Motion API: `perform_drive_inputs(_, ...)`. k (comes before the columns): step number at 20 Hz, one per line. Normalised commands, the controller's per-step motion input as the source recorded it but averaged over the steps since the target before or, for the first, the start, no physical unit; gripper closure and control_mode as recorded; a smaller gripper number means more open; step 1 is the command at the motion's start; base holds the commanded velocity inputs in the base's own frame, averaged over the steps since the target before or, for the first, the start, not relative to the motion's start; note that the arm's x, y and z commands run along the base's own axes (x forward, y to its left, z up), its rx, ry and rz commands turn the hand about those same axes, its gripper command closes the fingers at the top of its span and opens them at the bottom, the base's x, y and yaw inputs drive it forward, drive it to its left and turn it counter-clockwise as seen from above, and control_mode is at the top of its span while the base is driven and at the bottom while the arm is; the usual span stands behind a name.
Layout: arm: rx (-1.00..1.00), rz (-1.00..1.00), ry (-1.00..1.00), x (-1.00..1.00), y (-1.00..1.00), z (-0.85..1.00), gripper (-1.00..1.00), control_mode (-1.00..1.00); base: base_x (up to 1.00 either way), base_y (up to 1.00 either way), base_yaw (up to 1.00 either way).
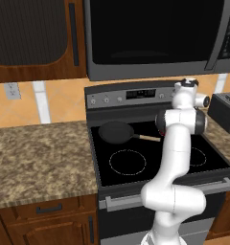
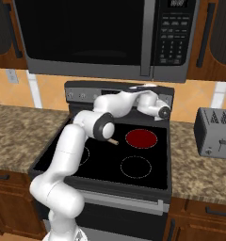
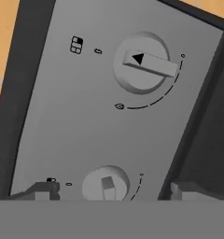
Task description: Turn off the rear right burner of the stove.
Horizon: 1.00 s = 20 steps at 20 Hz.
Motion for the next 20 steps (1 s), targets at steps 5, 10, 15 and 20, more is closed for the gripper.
perform_drive_inputs(5, 0.0, 0.0, 0.0, 0.11, 0.0, -0.03, 1.0, -1.0, 0.0, 0.0, 0.0)
perform_drive_inputs(10, 0.0, 0.0, 0.0, 0.0, 0.0, 0.0, 1.0, -1.0, 0.0, 0.0, 0.0)
perform_drive_inputs(15, 0.06, -0.07, 0.01, 0.01, 0.14, 0.0, 1.0, -1.0, 0.0, 0.0, 0.0)
perform_drive_inputs(20, 0.22, -0.18, 0.04, 0.02, 0.14, 0.0, 1.0, -1.0, 0.0, 0.0, 0.0)
